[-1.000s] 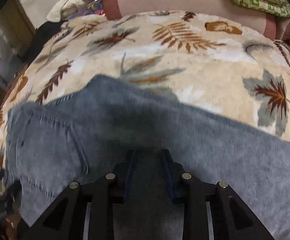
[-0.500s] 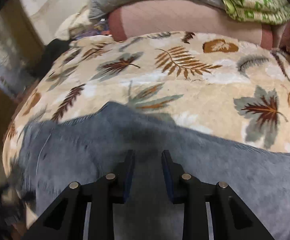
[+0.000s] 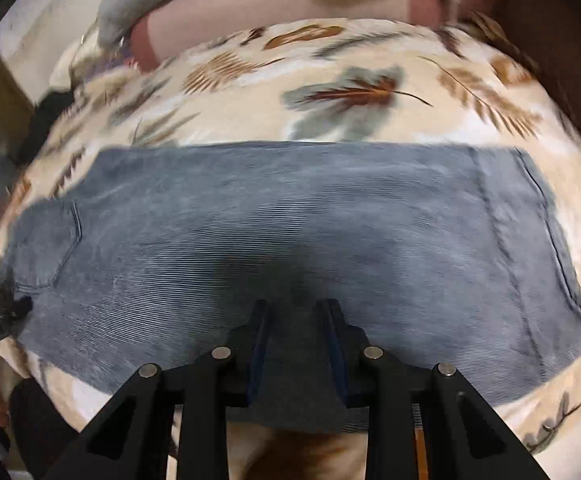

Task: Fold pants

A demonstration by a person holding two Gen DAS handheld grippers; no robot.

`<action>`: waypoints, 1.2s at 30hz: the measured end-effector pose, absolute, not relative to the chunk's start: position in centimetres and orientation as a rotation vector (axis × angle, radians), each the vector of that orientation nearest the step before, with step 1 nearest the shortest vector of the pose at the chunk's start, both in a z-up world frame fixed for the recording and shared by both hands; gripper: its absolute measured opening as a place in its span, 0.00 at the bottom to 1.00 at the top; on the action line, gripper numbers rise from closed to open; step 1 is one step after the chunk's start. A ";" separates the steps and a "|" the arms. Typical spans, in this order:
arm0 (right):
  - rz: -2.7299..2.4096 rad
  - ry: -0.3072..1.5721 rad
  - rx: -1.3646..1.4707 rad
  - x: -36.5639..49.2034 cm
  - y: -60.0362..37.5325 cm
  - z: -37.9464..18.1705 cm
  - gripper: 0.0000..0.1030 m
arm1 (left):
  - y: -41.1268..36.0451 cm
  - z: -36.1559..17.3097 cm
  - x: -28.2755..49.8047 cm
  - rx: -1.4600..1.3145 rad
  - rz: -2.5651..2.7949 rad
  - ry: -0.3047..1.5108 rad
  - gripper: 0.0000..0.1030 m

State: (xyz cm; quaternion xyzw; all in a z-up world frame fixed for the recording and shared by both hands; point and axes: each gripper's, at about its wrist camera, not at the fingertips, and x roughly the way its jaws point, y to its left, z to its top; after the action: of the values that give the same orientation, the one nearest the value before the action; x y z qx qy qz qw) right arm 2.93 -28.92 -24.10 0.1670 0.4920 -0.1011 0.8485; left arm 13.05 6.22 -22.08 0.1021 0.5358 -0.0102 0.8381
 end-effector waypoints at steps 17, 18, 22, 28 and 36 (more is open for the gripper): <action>-0.286 0.827 0.352 -5.2 -32.8 -21.0 0.30 | -2.9 -10.6 4.2 0.273 -0.215 0.778 1.00; -0.277 0.806 0.366 -5.7 -32.8 -20.5 0.30 | -3.3 -9.9 3.7 0.277 -0.220 0.757 1.00; -0.236 0.765 0.423 -7.2 -32.7 -19.4 0.30 | -4.5 -8.2 3.0 0.279 -0.245 0.721 1.00; -0.223 0.739 0.431 -8.4 -33.0 -18.0 0.30 | -6.7 -6.4 2.1 0.285 -0.293 0.681 1.00; -0.276 0.760 0.412 -8.7 -33.3 -18.6 0.31 | -8.3 -6.9 1.6 0.295 -0.332 0.687 1.00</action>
State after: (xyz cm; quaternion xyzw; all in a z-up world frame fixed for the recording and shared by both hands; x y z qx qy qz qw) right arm -8.71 -33.28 -18.58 0.1992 0.3670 -0.1331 0.8988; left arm 1.58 -8.32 -6.87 0.1435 0.3340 -0.1615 0.9175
